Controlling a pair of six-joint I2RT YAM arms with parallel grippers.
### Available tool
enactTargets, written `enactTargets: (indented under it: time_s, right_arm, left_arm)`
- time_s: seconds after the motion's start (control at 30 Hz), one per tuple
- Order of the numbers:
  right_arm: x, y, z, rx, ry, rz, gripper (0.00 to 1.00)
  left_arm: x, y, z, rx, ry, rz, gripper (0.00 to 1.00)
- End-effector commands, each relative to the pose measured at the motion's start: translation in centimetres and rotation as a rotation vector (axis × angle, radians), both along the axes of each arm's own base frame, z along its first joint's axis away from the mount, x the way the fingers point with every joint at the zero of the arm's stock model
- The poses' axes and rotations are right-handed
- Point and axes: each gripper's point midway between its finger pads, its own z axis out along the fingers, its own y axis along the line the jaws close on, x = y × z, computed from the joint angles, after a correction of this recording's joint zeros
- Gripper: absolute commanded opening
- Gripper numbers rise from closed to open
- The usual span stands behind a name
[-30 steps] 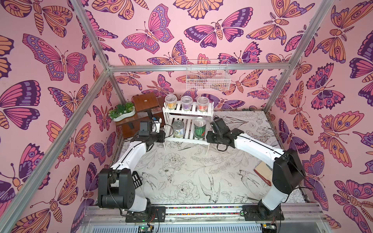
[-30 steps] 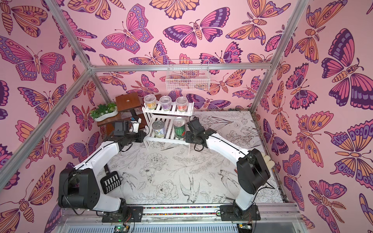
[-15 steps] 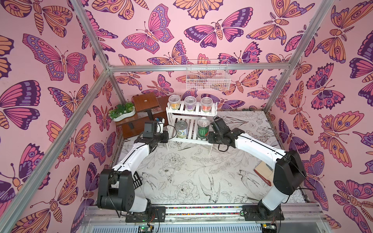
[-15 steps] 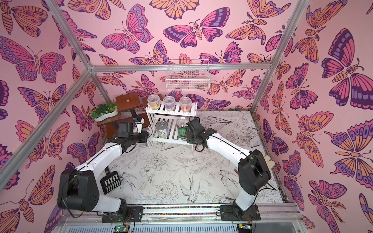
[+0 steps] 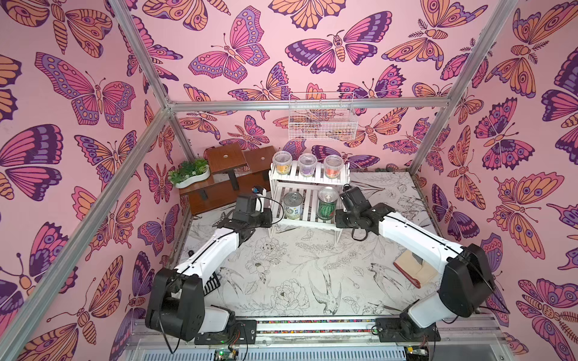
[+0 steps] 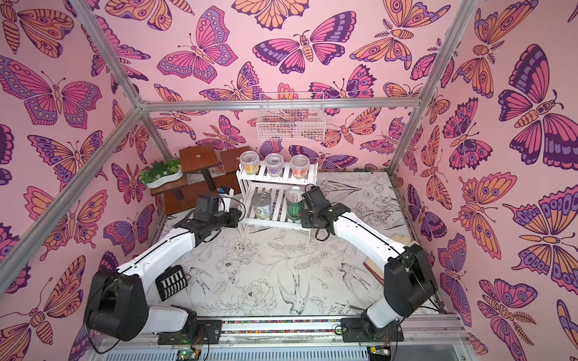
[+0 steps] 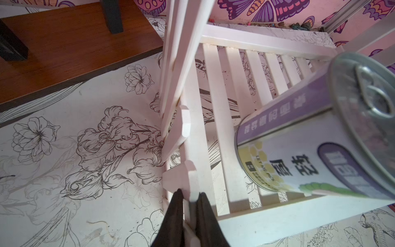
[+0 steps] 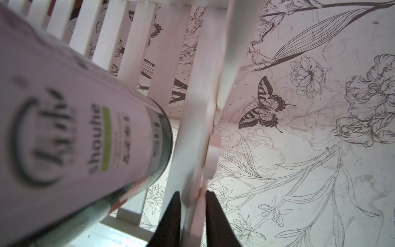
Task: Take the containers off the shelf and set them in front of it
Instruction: Move the shelf to the center of the board.
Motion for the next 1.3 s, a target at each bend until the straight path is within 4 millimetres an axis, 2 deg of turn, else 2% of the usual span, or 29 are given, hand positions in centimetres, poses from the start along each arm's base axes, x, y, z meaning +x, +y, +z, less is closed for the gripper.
enactTargets:
  time_s: [0.0, 0.4, 0.43, 0.47, 0.6, 0.73, 0.77, 0.83, 0.9, 1.0, 1.27]
  right_arm:
    - [0.4, -4.6, 0.3, -0.125, -0.025, -0.026, 0.22]
    - [1.4, -8.0, 0.6, -0.166, -0.055, -0.072, 0.22]
    - [1.5, -8.3, 0.7, -0.167, -0.058, -0.078, 0.22]
    - [1.7, -8.5, 0.8, -0.167, -0.060, -0.082, 0.22]
    - [2.4, -8.8, 0.7, -0.176, -0.068, -0.085, 0.22]
    - [3.0, -8.6, 0.6, -0.182, -0.075, -0.074, 0.23]
    - [3.2, -8.5, 0.6, -0.185, -0.077, -0.070, 0.24]
    - [3.4, -8.4, 0.7, -0.184, -0.082, -0.063, 0.25]
    - [3.4, -8.2, 0.8, -0.179, -0.080, -0.050, 0.28]
    - [3.2, -7.9, 1.3, -0.165, -0.087, -0.038, 0.39]
    - [2.4, -7.6, 2.2, -0.128, -0.120, -0.007, 0.62]
  left_arm:
    - [-4.3, -0.3, -4.2, 0.050, 0.165, -0.072, 0.02]
    - [-7.6, -2.3, -5.1, 0.060, 0.185, -0.082, 0.01]
    - [-7.9, -2.4, -4.3, 0.049, 0.160, -0.084, 0.01]
    - [-8.1, -2.6, -4.3, 0.052, 0.157, -0.088, 0.00]
    - [-8.2, -2.9, -4.8, 0.072, 0.165, -0.096, 0.00]
    - [-8.0, -3.1, -4.3, 0.070, 0.152, -0.102, 0.01]
    - [-7.9, -3.1, -5.5, 0.089, 0.183, -0.102, 0.02]
    - [-7.6, -3.2, -5.3, 0.094, 0.179, -0.105, 0.04]
    - [-7.4, -3.3, -5.2, 0.094, 0.175, -0.107, 0.07]
    - [-7.3, -3.3, -5.0, 0.091, 0.171, -0.105, 0.17]
    - [-7.2, -3.2, -4.0, 0.088, 0.141, -0.101, 0.53]
